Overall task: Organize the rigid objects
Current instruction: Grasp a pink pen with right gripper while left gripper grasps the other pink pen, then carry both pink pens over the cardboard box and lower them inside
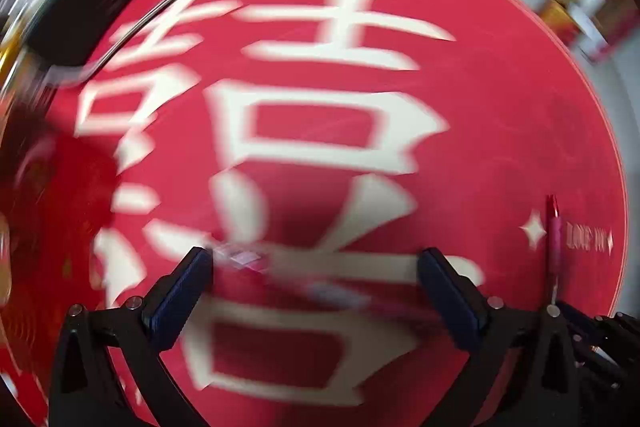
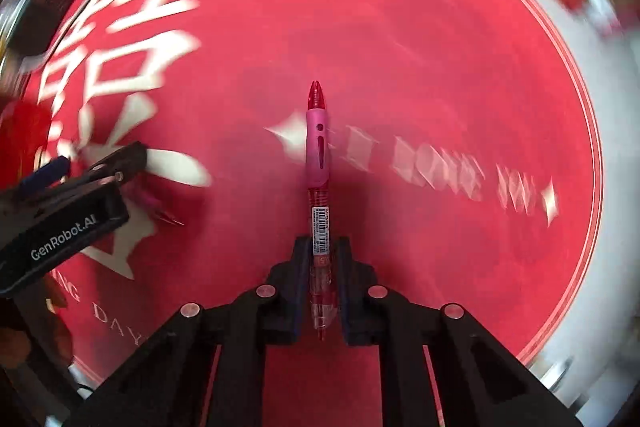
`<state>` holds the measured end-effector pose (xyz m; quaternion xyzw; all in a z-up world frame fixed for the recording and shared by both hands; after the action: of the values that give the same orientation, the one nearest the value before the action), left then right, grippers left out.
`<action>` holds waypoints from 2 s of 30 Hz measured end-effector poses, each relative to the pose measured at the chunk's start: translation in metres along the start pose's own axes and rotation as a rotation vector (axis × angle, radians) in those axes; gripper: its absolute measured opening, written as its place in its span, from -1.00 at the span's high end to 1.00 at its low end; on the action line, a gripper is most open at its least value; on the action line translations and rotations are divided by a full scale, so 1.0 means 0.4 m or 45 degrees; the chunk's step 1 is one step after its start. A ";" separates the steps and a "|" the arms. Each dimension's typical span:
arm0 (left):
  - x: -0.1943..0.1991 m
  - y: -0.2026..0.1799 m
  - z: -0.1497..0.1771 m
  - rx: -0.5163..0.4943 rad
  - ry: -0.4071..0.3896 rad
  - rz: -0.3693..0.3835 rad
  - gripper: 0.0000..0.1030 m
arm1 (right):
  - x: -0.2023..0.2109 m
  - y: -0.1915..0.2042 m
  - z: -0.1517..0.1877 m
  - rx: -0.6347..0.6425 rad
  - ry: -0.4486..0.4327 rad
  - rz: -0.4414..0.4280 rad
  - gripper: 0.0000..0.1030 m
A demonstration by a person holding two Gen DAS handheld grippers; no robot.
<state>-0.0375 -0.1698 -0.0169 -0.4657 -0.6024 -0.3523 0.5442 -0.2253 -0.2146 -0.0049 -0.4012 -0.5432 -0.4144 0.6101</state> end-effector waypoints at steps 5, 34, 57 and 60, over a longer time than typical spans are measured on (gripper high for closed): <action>0.007 -0.078 -0.007 -0.116 -0.038 0.056 -1.00 | -0.007 -0.045 0.012 -0.010 -0.013 0.004 0.72; 0.052 -0.086 -0.043 -0.039 0.067 0.238 0.80 | 0.060 0.021 0.014 0.006 -0.005 -0.159 0.79; 0.210 0.021 0.071 -0.083 -0.022 0.243 0.80 | 0.198 0.091 0.069 -0.001 -0.044 -0.213 0.79; 0.240 0.056 0.074 -0.044 -0.039 0.227 0.80 | 0.229 0.136 0.067 0.038 -0.069 -0.218 0.79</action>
<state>-0.0235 -0.1180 0.0709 -0.5322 -0.5605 -0.3056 0.5560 -0.1767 -0.1774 0.0866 -0.3553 -0.5979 -0.4458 0.5635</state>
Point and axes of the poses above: each gripper's, at about its wrist camera, not at the fingertips, and x roughly against the way its jaws point, y to its left, z to its underside, the point moved 3 cm from there along -x, roughly the way its jaws point, and after that the axes turned 2 degrees about z, right-handed, at the moved point
